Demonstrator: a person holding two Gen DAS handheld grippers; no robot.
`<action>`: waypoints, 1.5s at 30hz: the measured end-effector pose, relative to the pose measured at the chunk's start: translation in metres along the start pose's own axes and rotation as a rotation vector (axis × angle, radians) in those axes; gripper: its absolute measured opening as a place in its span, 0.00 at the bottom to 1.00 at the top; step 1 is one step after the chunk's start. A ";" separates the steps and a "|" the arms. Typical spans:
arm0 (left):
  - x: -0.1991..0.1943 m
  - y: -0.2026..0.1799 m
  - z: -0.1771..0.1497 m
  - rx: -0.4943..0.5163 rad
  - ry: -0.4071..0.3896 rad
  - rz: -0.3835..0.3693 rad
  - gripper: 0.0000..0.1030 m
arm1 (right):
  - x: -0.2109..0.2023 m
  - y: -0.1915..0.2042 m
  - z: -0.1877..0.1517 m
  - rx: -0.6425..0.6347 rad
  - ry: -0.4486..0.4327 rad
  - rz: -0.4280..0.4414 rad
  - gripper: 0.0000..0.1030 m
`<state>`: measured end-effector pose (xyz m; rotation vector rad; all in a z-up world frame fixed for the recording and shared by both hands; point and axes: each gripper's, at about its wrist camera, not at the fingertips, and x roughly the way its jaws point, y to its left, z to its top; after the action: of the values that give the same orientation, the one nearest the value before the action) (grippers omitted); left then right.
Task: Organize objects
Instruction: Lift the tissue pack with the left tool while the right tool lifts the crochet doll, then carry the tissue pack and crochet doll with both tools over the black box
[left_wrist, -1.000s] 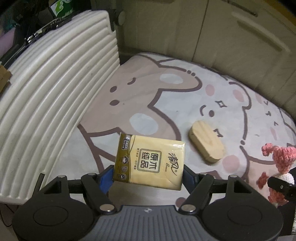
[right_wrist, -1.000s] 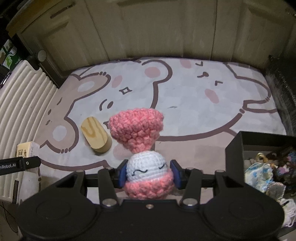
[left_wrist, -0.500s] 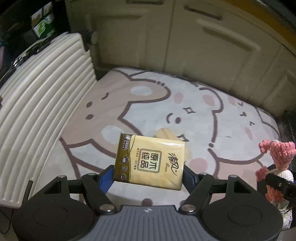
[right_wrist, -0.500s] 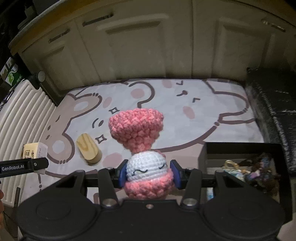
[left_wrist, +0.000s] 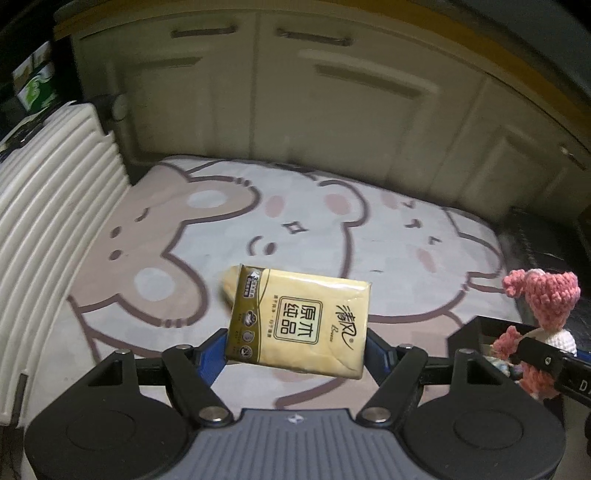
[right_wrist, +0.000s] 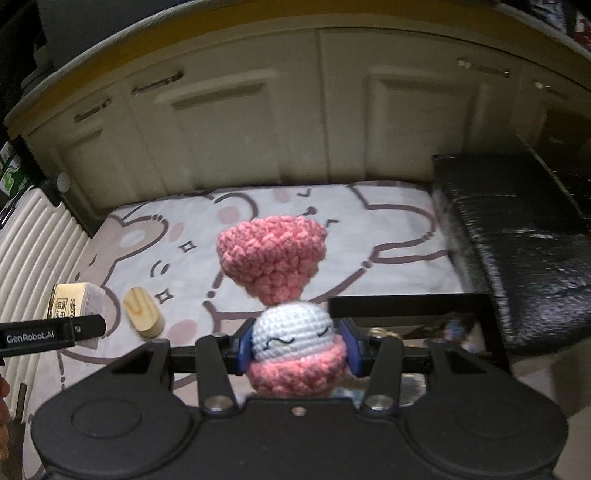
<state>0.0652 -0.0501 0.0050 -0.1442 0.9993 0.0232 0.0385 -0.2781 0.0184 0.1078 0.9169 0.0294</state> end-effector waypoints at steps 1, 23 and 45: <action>-0.001 -0.005 0.000 0.006 -0.002 -0.008 0.73 | -0.003 -0.006 0.000 0.005 -0.004 -0.006 0.47; -0.012 -0.123 -0.025 0.214 -0.004 -0.244 0.73 | -0.023 -0.114 -0.023 0.165 -0.023 -0.148 0.47; 0.014 -0.174 -0.051 0.530 0.037 -0.363 0.73 | 0.032 -0.131 -0.045 0.110 0.117 -0.126 0.48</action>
<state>0.0449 -0.2297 -0.0146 0.1625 0.9732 -0.5734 0.0194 -0.4025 -0.0481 0.1513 1.0403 -0.1328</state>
